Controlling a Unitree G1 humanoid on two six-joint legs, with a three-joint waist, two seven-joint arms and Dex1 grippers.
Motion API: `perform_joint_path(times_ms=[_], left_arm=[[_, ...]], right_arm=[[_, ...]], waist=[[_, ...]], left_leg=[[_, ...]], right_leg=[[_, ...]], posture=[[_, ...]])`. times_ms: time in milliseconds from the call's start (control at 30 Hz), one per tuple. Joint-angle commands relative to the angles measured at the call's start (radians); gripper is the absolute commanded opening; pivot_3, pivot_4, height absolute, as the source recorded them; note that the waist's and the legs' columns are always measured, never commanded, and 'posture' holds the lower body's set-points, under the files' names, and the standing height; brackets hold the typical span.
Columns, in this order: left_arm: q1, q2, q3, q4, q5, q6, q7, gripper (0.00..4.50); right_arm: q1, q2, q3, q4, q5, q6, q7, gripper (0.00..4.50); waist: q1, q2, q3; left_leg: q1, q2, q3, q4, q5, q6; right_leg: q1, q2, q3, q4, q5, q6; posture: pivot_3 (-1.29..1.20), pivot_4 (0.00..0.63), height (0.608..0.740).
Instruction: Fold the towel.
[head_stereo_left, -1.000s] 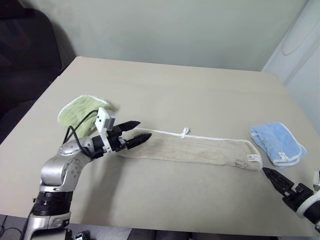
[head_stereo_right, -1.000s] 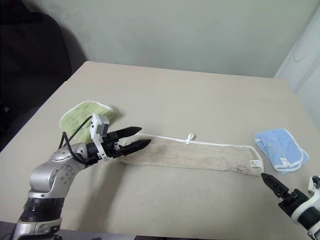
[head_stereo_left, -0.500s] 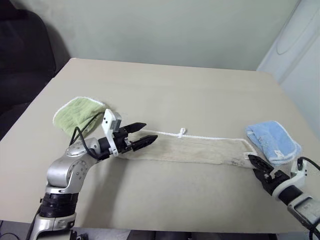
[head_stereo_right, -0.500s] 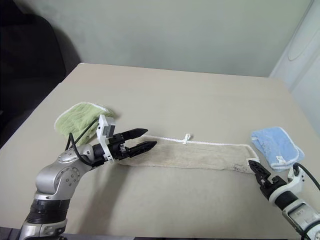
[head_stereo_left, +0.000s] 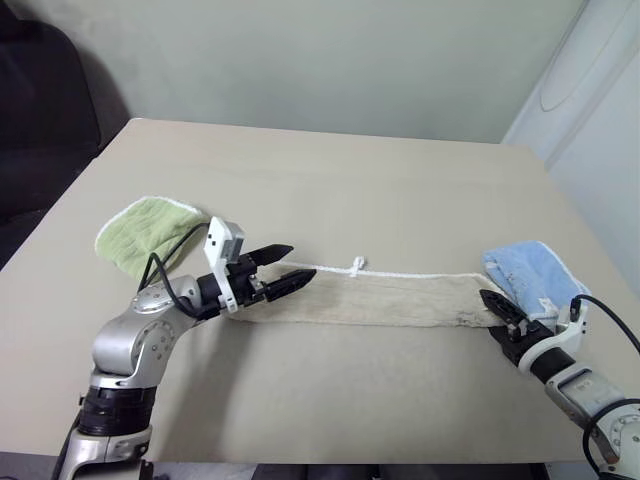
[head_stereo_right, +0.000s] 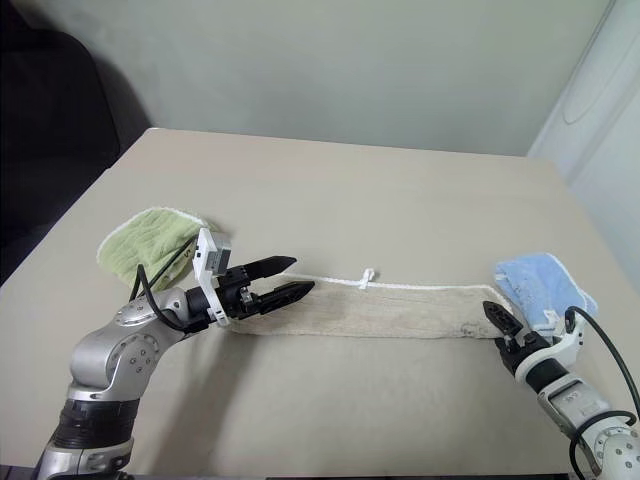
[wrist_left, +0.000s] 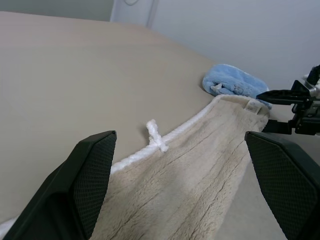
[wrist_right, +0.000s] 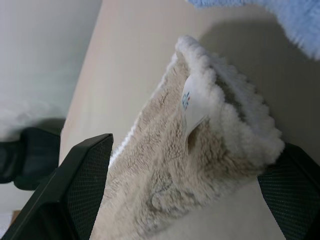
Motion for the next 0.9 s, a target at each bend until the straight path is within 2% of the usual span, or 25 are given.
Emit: perform_joint_path(times_ms=[33,100,367,433,667,800,900], left_arm=[[-0.009,0.007,0.012,-0.040,-0.011,-0.004,0.001,4.50],[-0.008,0.008,0.014,-0.039,-0.012,-0.005,0.000,4.50],[-0.006,0.000,0.011,-0.037,-0.009,-0.012,0.003,4.50],[-0.008,-0.002,0.011,-0.034,-0.007,-0.015,0.003,4.50],[-0.009,-0.003,0.019,-0.021,-0.003,-0.024,0.004,4.50],[-0.011,-0.004,0.023,-0.013,0.000,-0.029,0.007,4.50],[-0.015,-0.008,0.020,-0.006,0.004,-0.032,0.008,4.50]], right_arm=[[-0.002,0.012,0.023,0.028,-0.014,-0.002,-0.005,4.12],[0.001,0.009,0.021,0.026,-0.011,-0.005,-0.002,3.56],[0.001,-0.021,0.000,-0.012,-0.005,-0.021,0.016,0.54],[-0.003,-0.037,-0.006,-0.037,-0.005,-0.024,0.022,0.01],[0.028,-0.209,-0.033,-0.198,-0.079,-0.002,0.108,0.01],[0.064,-0.306,-0.095,-0.209,-0.094,0.000,0.162,0.01],[0.113,-0.409,-0.142,-0.198,-0.170,0.025,0.251,0.01]], waist=[[0.000,0.000,0.000],[0.000,0.000,0.000],[0.002,0.004,-0.001],[0.003,0.004,-0.001],[0.010,0.010,-0.001],[0.020,0.010,-0.001],[0.025,0.011,-0.001]], left_leg=[[0.001,0.000,0.000,0.000,0.000,0.000],[0.001,0.000,0.000,0.000,-0.001,0.000],[0.001,0.001,0.000,-0.002,-0.004,0.000],[0.001,0.000,0.000,-0.001,-0.004,0.001],[-0.005,-0.001,0.000,0.000,-0.005,0.001],[-0.006,0.000,0.000,0.000,-0.005,0.001],[-0.007,-0.001,0.000,0.000,-0.005,0.002]], right_leg=[[0.000,0.000,0.000,0.000,0.000,0.000],[0.000,0.000,0.000,0.000,0.000,0.000],[0.000,0.000,0.000,0.000,0.001,-0.002],[0.001,0.000,0.000,-0.001,0.001,-0.002],[-0.002,-0.002,0.001,-0.001,0.001,-0.001],[-0.002,-0.002,0.000,-0.001,0.000,-0.001],[-0.002,-0.002,0.001,-0.002,0.000,0.000]], posture=[[0.00,0.150,0.740],[0.00,0.150,0.740],[0.00,0.150,0.740],[0.00,0.150,0.740],[0.00,0.150,0.740],[0.00,0.150,0.740],[0.00,0.150,0.740]])
